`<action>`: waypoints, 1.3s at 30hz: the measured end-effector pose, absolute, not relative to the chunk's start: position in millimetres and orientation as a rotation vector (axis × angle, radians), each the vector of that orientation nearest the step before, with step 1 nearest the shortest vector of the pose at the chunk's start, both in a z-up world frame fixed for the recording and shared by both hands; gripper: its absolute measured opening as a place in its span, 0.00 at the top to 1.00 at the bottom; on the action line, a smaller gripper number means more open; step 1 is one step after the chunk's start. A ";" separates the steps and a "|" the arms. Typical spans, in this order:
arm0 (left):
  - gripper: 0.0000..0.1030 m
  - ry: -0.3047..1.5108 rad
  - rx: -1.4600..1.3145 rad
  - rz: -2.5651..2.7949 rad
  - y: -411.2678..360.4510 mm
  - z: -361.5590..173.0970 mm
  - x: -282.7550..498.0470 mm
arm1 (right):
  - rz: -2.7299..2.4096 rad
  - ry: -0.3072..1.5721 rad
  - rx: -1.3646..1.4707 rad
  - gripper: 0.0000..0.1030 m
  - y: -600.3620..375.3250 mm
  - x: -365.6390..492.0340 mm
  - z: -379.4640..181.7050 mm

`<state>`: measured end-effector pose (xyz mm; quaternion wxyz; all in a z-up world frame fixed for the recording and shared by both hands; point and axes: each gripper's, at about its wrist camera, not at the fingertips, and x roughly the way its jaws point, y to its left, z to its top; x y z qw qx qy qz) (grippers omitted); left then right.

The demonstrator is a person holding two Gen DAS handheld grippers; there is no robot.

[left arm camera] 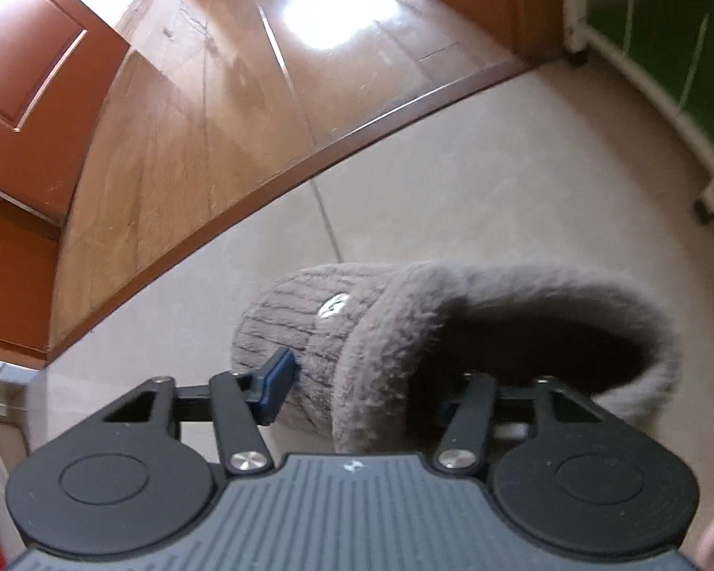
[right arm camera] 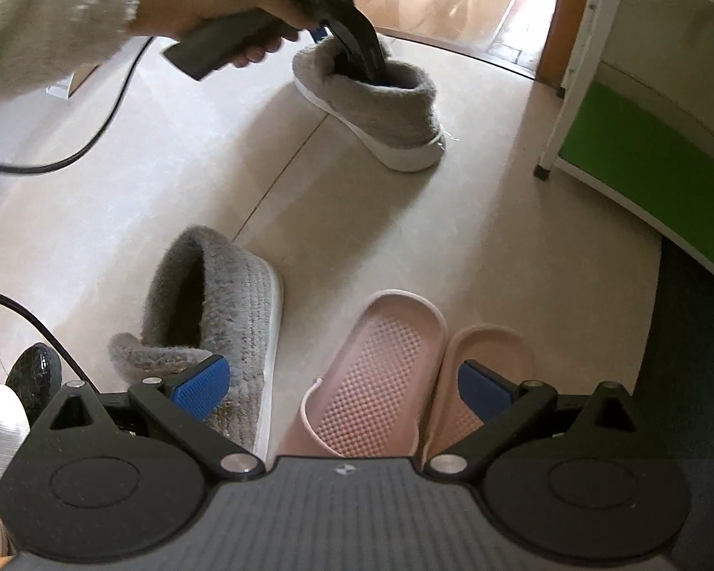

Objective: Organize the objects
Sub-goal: 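Close the left gripper on the second grey slipper's collar, then lift the second grey slipper with the left gripper and lower it beside the first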

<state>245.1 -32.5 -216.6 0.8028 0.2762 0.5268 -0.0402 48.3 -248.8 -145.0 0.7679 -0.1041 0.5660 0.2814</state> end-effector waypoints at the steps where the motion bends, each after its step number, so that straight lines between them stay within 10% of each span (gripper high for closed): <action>1: 0.65 1.116 0.593 -0.075 -31.6 -217.3 244.8 | 0.619 1.230 -0.230 0.00 -248.1 48.0 -145.1; 7: 0.83 1.071 0.563 -0.057 -14.5 -206.5 243.1 | 0.645 1.232 -0.226 0.00 -241.3 46.5 -145.2; 39: 0.83 0.946 0.668 -0.296 119.7 -121.8 43.9 | 0.735 1.205 -0.299 0.00 -177.1 30.9 -145.7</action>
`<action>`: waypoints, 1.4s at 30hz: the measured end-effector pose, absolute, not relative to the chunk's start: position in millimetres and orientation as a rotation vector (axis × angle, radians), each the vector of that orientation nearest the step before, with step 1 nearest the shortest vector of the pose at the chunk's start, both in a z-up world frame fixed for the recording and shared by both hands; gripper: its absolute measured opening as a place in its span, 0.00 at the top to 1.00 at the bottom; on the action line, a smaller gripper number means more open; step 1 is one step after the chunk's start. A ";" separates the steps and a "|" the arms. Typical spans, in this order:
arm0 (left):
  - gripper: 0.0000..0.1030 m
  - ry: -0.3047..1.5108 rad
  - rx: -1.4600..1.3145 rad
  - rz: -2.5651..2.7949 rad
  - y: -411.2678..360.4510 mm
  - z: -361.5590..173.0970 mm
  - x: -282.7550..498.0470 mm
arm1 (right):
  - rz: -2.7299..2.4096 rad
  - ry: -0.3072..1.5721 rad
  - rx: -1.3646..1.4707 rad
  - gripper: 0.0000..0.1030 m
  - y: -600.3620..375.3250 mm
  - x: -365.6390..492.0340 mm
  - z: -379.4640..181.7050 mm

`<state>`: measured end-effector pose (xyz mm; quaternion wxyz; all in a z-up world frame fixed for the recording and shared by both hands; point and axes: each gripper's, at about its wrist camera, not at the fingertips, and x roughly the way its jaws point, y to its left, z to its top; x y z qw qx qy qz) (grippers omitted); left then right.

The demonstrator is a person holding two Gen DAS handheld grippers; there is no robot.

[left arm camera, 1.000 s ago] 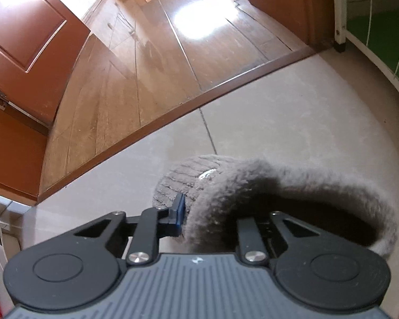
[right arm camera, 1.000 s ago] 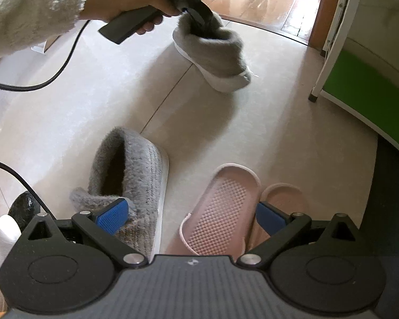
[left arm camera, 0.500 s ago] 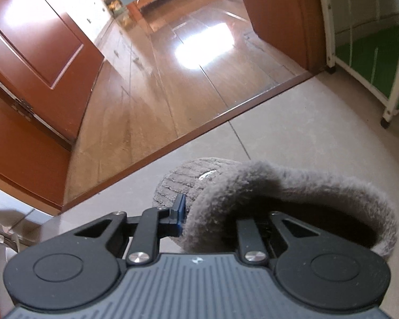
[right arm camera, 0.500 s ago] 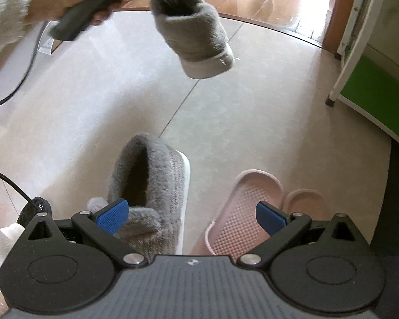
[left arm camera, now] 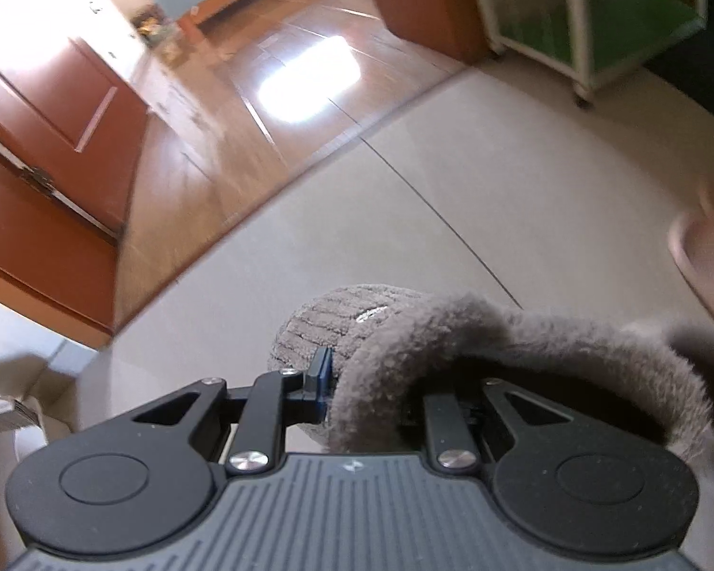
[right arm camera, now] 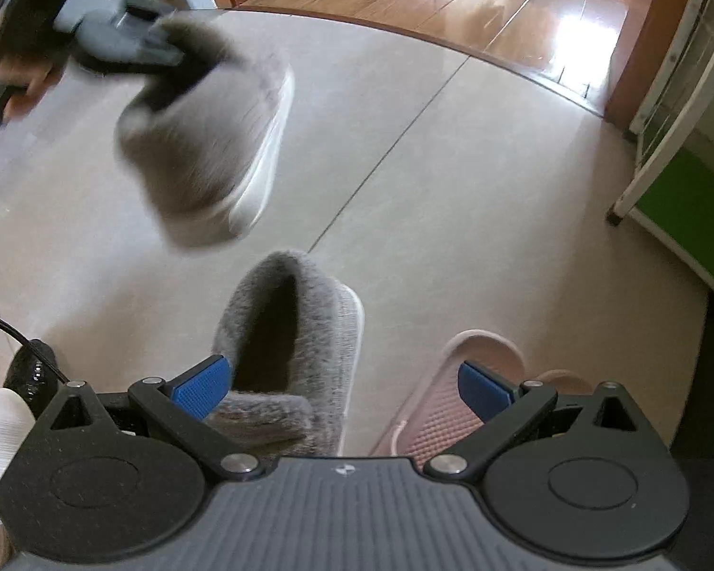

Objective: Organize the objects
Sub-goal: 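Lift the second grey slipper with the left gripper and lower it beside the first, then open the left gripper while the right gripper grasps the second grey slipper's collar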

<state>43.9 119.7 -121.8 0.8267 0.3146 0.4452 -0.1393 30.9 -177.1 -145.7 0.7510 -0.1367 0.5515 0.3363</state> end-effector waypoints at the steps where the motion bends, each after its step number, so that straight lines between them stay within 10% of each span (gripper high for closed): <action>1: 0.83 0.952 0.682 -0.314 120.3 -125.5 34.9 | 0.741 1.206 -0.299 0.00 -176.5 31.0 -146.1; 15: 0.82 0.936 0.761 -0.546 109.9 -150.8 -55.7 | 0.767 1.218 -0.396 0.00 -158.1 24.4 -162.3; 28: 0.32 1.039 0.585 -0.626 115.5 -164.7 -92.0 | 0.843 1.161 -0.528 0.00 -138.9 10.1 -166.1; 42: 0.20 1.136 0.327 -0.536 192.0 -161.6 -89.6 | 1.029 1.066 -0.852 0.00 -86.5 -15.4 -126.0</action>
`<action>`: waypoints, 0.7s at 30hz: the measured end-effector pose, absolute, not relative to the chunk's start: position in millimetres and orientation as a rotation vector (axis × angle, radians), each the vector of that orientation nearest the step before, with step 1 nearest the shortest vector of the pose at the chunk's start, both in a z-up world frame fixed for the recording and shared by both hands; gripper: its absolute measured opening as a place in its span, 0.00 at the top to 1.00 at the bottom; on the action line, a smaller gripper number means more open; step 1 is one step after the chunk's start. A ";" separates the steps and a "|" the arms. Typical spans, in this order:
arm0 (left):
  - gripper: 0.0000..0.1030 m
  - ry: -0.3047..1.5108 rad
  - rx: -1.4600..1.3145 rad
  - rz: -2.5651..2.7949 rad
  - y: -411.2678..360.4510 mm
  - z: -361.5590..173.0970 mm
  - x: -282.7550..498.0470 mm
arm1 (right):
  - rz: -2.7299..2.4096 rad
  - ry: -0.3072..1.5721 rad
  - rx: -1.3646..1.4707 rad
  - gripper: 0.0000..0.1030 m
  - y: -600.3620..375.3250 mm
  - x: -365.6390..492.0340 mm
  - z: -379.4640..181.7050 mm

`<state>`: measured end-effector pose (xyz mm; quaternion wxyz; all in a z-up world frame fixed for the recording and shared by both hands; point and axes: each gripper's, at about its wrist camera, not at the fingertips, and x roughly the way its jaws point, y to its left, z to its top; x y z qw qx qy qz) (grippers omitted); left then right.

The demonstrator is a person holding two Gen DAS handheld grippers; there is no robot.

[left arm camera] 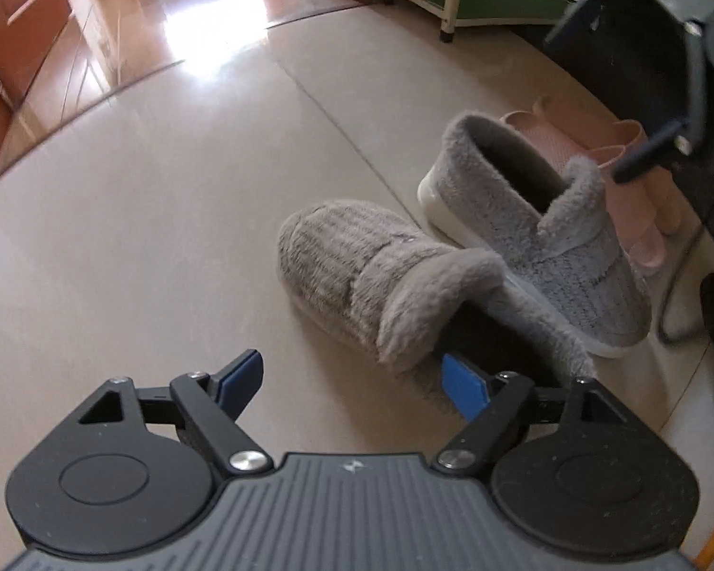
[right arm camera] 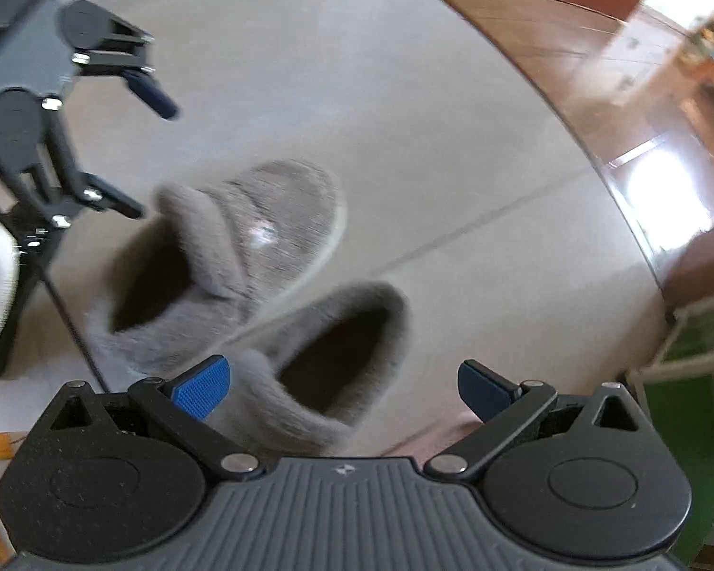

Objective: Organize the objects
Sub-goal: 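Open the left gripper while the right gripper grasps the second grey slipper's collar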

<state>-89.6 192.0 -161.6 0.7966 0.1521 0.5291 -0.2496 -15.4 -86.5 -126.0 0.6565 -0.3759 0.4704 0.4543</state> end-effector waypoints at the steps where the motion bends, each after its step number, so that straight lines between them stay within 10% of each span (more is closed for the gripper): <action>1: 0.20 1.149 0.323 -0.542 195.7 -162.3 -88.1 | 1.023 1.076 -0.846 0.00 -79.6 -18.5 -123.8; 9: 0.20 1.117 0.384 -0.460 229.3 -164.6 -83.1 | 0.884 1.103 -0.678 0.07 -35.1 -65.0 -131.0; 14: 0.19 1.096 0.385 -0.384 249.2 -167.0 -80.3 | 0.846 1.204 -0.581 0.33 -11.5 -89.7 -153.2; 21: 0.19 1.096 0.354 -0.331 271.5 -173.6 -80.5 | 0.772 1.286 -0.441 0.35 27.6 -93.7 -185.3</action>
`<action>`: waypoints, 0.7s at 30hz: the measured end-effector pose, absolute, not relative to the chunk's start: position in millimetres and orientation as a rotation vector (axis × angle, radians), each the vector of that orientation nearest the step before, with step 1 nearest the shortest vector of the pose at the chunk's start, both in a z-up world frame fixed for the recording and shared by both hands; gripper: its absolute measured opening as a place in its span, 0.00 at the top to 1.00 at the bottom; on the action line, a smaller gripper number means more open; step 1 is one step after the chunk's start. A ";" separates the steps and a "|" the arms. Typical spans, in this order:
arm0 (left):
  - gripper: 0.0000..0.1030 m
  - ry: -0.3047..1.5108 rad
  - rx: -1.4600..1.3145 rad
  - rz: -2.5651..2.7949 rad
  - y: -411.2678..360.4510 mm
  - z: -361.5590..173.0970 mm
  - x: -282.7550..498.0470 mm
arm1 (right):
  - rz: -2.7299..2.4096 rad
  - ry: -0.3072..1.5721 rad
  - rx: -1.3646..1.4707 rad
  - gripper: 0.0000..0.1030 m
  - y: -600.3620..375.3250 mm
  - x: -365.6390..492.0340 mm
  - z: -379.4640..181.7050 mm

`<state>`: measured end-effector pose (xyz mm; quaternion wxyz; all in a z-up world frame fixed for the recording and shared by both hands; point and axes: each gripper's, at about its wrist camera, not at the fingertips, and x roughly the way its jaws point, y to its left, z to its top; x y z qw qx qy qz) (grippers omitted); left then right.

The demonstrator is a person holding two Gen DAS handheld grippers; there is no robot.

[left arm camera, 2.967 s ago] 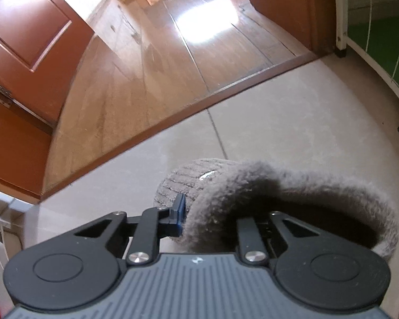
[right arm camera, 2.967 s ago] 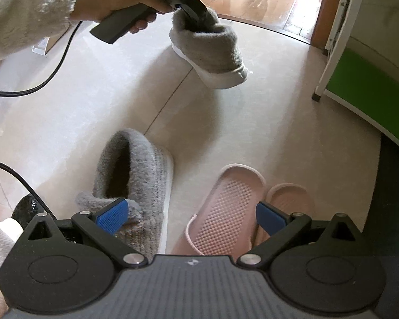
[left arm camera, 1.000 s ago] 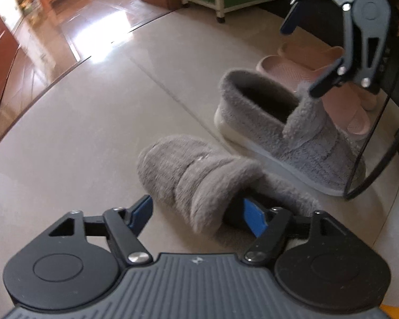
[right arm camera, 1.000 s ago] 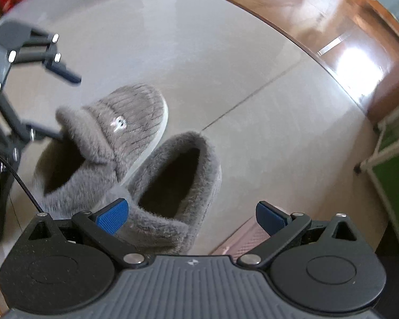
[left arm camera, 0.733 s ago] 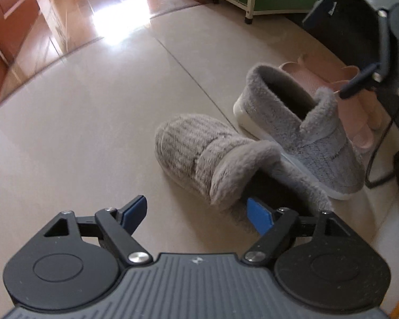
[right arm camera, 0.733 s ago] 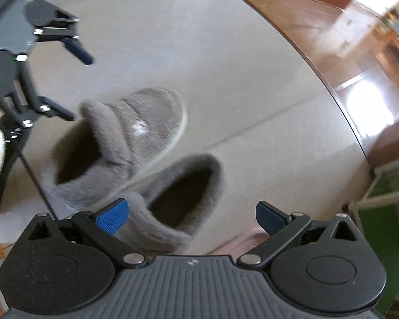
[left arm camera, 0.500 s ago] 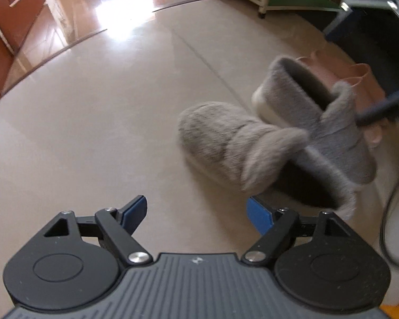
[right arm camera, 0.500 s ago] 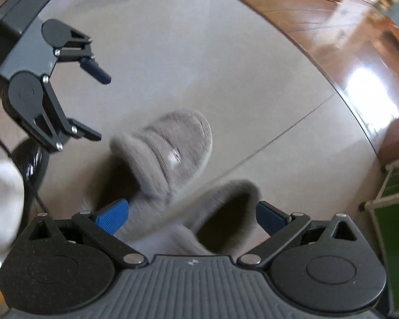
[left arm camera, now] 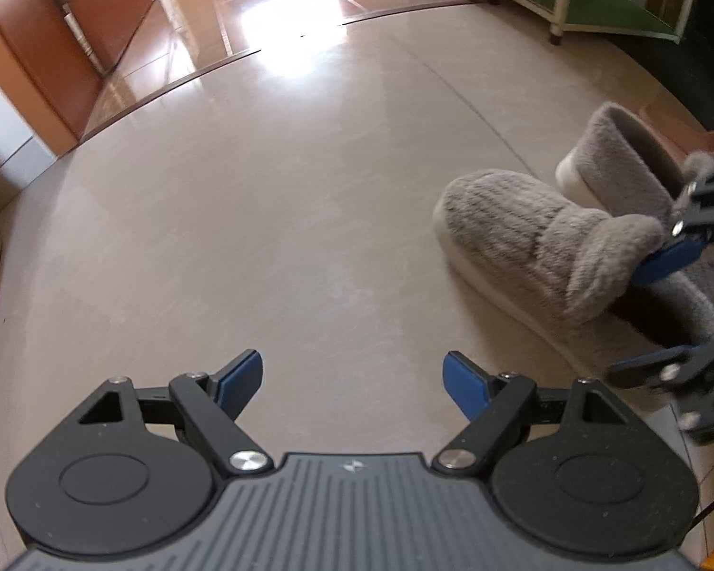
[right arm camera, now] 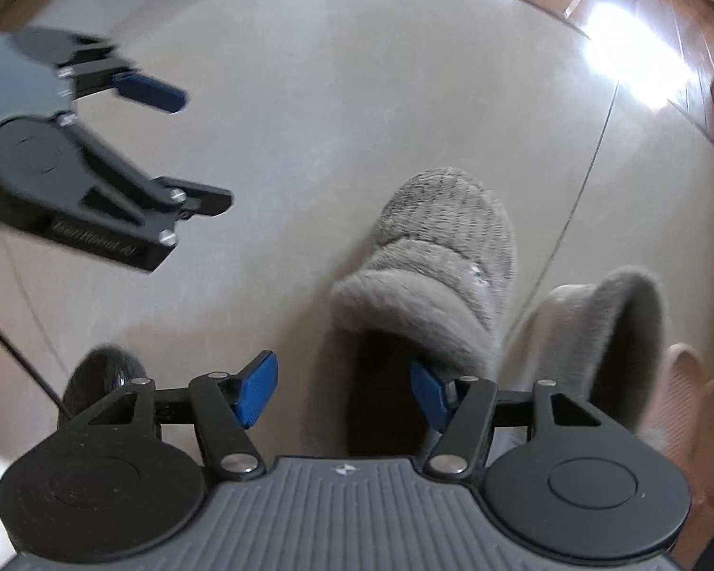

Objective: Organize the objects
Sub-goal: 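Open the left gripper while the right gripper grasps the second grey slipper's collar, then lift the second grey slipper with the right gripper and turn it upright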

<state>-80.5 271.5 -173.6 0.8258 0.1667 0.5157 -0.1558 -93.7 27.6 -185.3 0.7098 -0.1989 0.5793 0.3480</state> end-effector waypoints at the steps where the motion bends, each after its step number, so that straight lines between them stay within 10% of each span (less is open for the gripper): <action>1: 0.19 1.095 0.348 -0.323 273.8 -175.3 -80.7 | 0.744 1.301 -0.427 0.36 30.7 -91.9 -190.7; 10: 0.19 1.130 0.319 -0.265 301.2 -185.9 -81.4 | 0.532 1.357 -0.297 0.42 41.9 -78.4 -210.6; 21: 0.19 1.153 0.295 -0.189 318.2 -189.1 -84.1 | 0.533 1.395 -0.284 0.83 46.1 -65.7 -222.3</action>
